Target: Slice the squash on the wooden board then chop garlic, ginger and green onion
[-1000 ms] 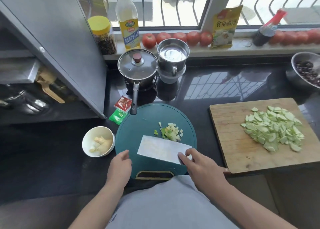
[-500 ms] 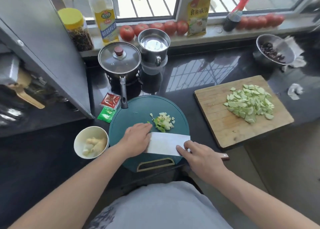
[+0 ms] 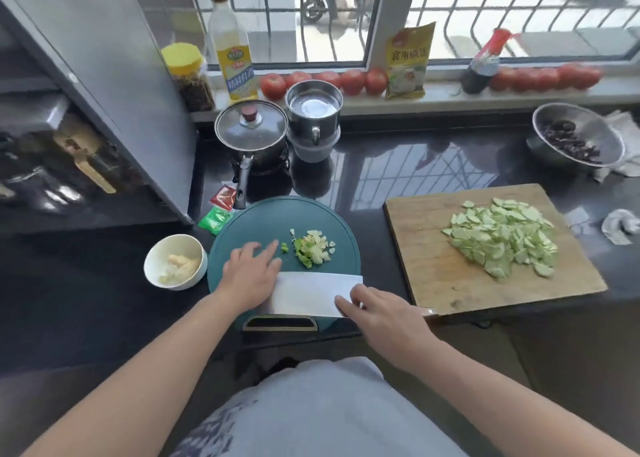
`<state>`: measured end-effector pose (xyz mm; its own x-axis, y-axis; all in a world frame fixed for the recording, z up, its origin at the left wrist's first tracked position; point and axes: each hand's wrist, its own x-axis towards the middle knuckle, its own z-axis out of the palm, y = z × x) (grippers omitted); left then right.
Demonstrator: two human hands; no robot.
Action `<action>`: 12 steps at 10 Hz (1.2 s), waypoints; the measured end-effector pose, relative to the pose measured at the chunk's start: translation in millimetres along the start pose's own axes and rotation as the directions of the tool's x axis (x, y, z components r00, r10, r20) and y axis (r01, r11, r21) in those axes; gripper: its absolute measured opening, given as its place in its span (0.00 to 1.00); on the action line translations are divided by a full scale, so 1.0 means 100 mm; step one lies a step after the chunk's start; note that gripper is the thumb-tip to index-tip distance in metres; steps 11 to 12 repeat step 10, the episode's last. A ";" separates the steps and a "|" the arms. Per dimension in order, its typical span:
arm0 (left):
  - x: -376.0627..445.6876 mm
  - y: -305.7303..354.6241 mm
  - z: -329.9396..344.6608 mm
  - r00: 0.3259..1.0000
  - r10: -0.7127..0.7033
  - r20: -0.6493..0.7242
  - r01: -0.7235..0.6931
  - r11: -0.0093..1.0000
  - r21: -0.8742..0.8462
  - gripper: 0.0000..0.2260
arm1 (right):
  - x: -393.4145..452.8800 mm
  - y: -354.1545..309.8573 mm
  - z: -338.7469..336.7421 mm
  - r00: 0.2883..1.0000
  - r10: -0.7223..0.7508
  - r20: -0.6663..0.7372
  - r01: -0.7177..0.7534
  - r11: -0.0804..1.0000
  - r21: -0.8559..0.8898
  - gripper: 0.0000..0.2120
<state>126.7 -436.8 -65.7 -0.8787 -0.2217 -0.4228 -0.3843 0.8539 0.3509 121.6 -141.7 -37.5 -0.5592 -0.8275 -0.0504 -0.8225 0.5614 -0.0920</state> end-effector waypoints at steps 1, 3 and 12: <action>-0.18 0.09 -0.10 0.964 -0.108 -0.243 0.073 0.986 -0.149 0.23 | -0.09 0.15 -0.02 0.999 0.049 0.013 -0.049 0.998 0.041 0.22; -0.95 0.31 0.28 0.881 -0.424 -0.211 0.354 0.885 -0.302 0.20 | -0.42 0.46 0.15 0.938 0.344 0.045 -0.344 0.903 0.257 0.11; -1.33 0.54 0.30 0.966 -0.255 0.050 0.259 0.961 -0.093 0.20 | 0.52 0.49 0.51 0.873 0.449 0.193 -0.473 0.875 0.103 0.17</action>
